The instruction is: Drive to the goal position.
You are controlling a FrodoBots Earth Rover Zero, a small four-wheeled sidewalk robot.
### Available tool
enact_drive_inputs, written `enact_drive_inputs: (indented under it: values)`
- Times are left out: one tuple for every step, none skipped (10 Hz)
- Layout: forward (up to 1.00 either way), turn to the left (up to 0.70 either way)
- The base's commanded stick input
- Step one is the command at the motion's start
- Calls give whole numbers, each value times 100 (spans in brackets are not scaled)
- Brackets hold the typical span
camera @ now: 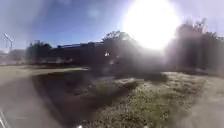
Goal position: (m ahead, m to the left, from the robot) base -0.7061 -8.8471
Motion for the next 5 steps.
enact_drive_inputs:
  values:
    - [100, 0]
    - [100, 0]
    - [100, 0]
    - [100, 0]
    - [100, 0]
